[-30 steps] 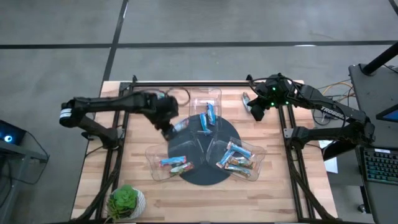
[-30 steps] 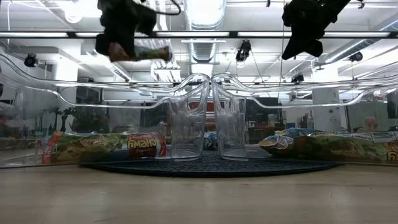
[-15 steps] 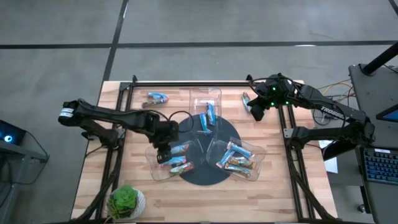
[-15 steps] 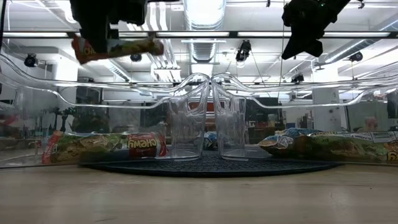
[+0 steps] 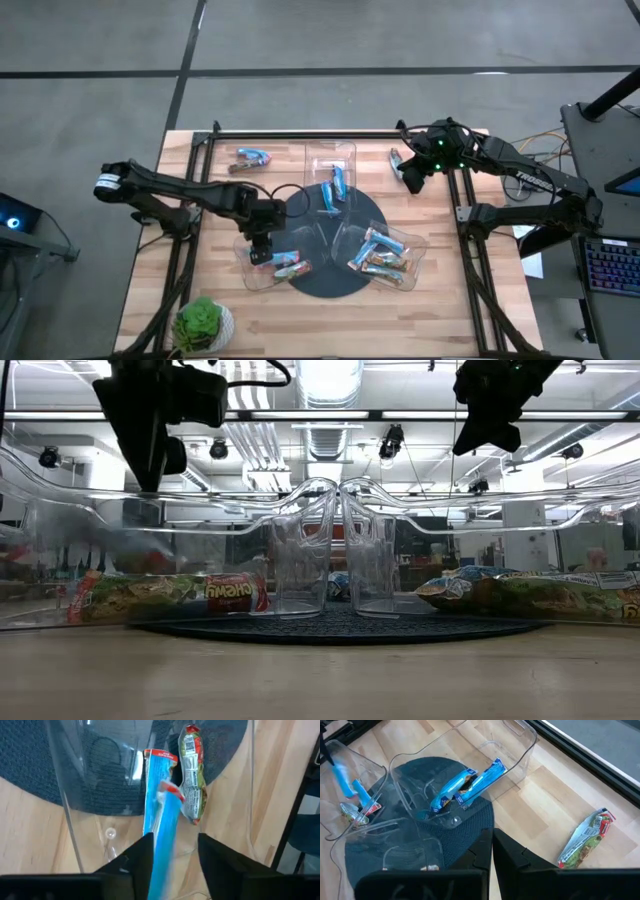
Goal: Pick and place Granola Bars by type
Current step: Put the red granola bar into the left transparent bin
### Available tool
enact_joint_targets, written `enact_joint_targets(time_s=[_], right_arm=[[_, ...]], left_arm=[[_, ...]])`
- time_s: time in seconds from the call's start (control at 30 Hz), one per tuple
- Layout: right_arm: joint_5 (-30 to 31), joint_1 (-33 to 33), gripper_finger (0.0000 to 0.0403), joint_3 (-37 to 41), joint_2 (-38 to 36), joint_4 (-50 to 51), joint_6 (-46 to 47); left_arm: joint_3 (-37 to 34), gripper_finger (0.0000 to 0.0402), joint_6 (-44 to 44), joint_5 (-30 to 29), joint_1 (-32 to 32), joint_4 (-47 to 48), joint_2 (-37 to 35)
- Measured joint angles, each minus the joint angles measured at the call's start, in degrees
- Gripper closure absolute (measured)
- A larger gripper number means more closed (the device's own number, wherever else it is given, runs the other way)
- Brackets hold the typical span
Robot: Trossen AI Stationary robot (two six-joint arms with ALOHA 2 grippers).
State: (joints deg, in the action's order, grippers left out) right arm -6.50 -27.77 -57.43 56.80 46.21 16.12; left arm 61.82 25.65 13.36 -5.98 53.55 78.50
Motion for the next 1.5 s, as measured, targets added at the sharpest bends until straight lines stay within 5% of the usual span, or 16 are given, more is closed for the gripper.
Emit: enact_joint_targets(time_s=[0.53,0.97,1.1,1.3,1.5], right_arm=[[0.0,0.0,0.0394,0.0,0.0,0.0,-0.2],[0.0,0.0,0.0394,0.0,0.0,-0.1,-0.3],[0.0,0.0,0.0394,0.0,0.0,-0.1,-0.3],[0.1,0.0,0.0394,0.0,0.0,-0.2,0.0],[0.1,0.0,0.0394,0.0,0.0,-0.4,0.4]], left_arm=[[-0.2,0.0236,-3.6,-3.0,2.7,0.0,0.0],[2.9,0.0239,-7.9,-4.5,13.5,0.8,0.0],[3.0,0.0275,-10.7,-4.7,15.5,1.0,0.0],[2.6,0.0385,-12.9,-6.4,17.3,1.3,0.0],[2.4,0.0401,-13.0,-9.5,18.7,-2.7,-3.3]])
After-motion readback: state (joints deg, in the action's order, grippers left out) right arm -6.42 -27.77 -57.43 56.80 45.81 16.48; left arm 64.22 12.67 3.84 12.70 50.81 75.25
